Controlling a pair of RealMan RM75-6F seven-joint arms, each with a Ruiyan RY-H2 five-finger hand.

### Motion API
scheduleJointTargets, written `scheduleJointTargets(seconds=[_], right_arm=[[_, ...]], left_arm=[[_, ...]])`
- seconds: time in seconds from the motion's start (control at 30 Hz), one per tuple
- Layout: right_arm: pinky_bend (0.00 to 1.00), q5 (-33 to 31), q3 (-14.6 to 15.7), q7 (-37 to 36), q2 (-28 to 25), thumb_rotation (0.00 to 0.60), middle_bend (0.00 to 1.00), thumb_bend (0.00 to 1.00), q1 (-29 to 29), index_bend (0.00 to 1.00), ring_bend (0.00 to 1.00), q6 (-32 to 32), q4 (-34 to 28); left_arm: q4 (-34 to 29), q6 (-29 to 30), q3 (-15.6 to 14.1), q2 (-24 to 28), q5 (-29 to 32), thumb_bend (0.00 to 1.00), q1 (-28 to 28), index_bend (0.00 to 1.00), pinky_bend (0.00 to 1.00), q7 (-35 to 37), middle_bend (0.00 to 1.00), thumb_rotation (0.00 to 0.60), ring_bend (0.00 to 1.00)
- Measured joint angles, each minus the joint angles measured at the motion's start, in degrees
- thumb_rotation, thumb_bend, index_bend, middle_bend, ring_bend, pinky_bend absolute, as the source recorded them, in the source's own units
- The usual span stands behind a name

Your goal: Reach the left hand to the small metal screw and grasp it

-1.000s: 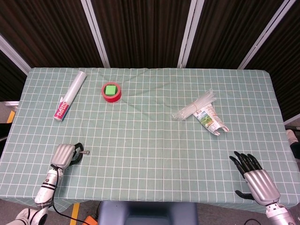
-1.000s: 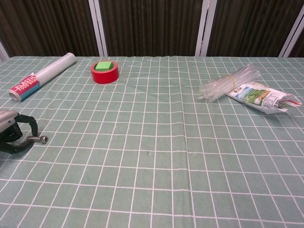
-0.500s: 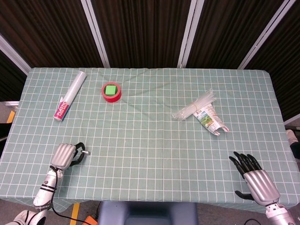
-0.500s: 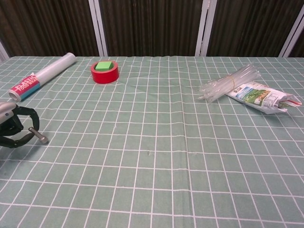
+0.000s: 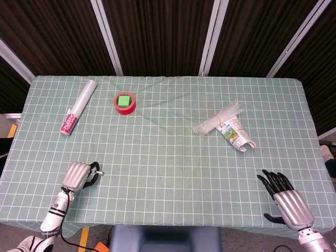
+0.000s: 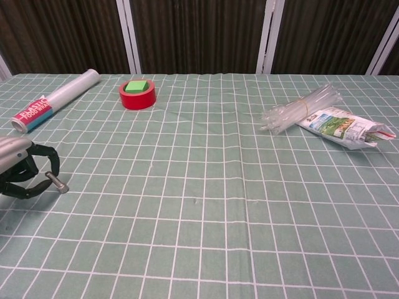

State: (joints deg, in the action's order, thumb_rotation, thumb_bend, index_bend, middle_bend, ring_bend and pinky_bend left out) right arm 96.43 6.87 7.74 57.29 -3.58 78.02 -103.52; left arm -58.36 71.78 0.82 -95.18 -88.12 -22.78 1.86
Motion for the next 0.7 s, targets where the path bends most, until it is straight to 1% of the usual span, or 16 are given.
scheduleJointTargets(seconds=[0.13, 0.4, 0.5, 0.53, 0.57, 0.6, 0.63, 0.67, 0.7], right_arm=[[0.00, -0.02, 0.00, 0.02, -0.01, 0.600, 0.00, 0.15, 0.01, 0.00, 0.00, 0.01, -0.01], [0.00, -0.17, 0.00, 0.05, -0.12, 0.600, 0.00, 0.15, -0.01, 0.00, 0.00, -0.12, -0.11], [0.00, -0.12, 0.01, 0.01, -0.22, 0.600, 0.00, 0.15, 0.02, 0.00, 0.00, -0.02, -0.16], [0.00, -0.10, 0.01, -0.06, -0.25, 0.600, 0.00, 0.15, 0.04, 0.00, 0.00, 0.05, -0.17], [0.00, -0.08, -0.02, -0.21, -0.31, 0.600, 0.00, 0.15, 0.06, 0.00, 0.00, 0.16, -0.17], [0.00, -0.07, -0.04, -0.33, -0.36, 0.600, 0.00, 0.15, 0.08, 0.00, 0.00, 0.25, -0.15], [0.00, -0.09, -0.08, -0.42, -0.41, 0.600, 0.00, 0.15, 0.11, 0.00, 0.00, 0.38, -0.11], [0.00, -0.17, -0.15, -0.54, -0.46, 0.600, 0.00, 0.15, 0.15, 0.00, 0.00, 0.51, -0.01], [0.00, -0.25, -0.18, -0.53, -0.47, 0.600, 0.00, 0.15, 0.16, 0.00, 0.00, 0.51, 0.05]], left_arm=[[-0.69, 0.17, -0.06, 0.19, -0.12, 0.43, -0.04, 0.43, 1.00, -0.37, 1.00, 0.600, 1.00], [-1.77, 0.14, -0.21, 0.69, -0.10, 0.43, -0.04, 0.40, 1.00, -0.94, 1.00, 0.600, 1.00], [-2.28, 1.35, -0.22, 1.04, -0.47, 0.43, 0.24, 0.35, 1.00, -0.90, 1.00, 0.600, 1.00], [-2.61, 2.38, -0.24, 1.32, -0.79, 0.43, 0.50, 0.32, 1.00, -0.83, 0.99, 0.600, 1.00], [-2.90, 3.39, -0.27, 1.58, -1.10, 0.43, 0.76, 0.28, 0.98, -0.73, 0.93, 0.600, 0.94], [-3.26, 4.64, -0.35, 1.90, -1.48, 0.43, 1.14, 0.24, 0.92, -0.58, 0.84, 0.600, 0.85], [-3.96, 6.69, -0.59, 2.52, -2.12, 0.43, 1.87, 0.17, 0.72, -0.24, 0.59, 0.600, 0.60], [-4.75, 8.50, -0.94, 3.21, -2.70, 0.42, 2.62, 0.11, 0.48, 0.10, 0.36, 0.600, 0.35], [-5.86, 10.50, -1.46, 4.15, -3.40, 0.42, 3.56, 0.07, 0.31, 0.43, 0.21, 0.600, 0.18]])
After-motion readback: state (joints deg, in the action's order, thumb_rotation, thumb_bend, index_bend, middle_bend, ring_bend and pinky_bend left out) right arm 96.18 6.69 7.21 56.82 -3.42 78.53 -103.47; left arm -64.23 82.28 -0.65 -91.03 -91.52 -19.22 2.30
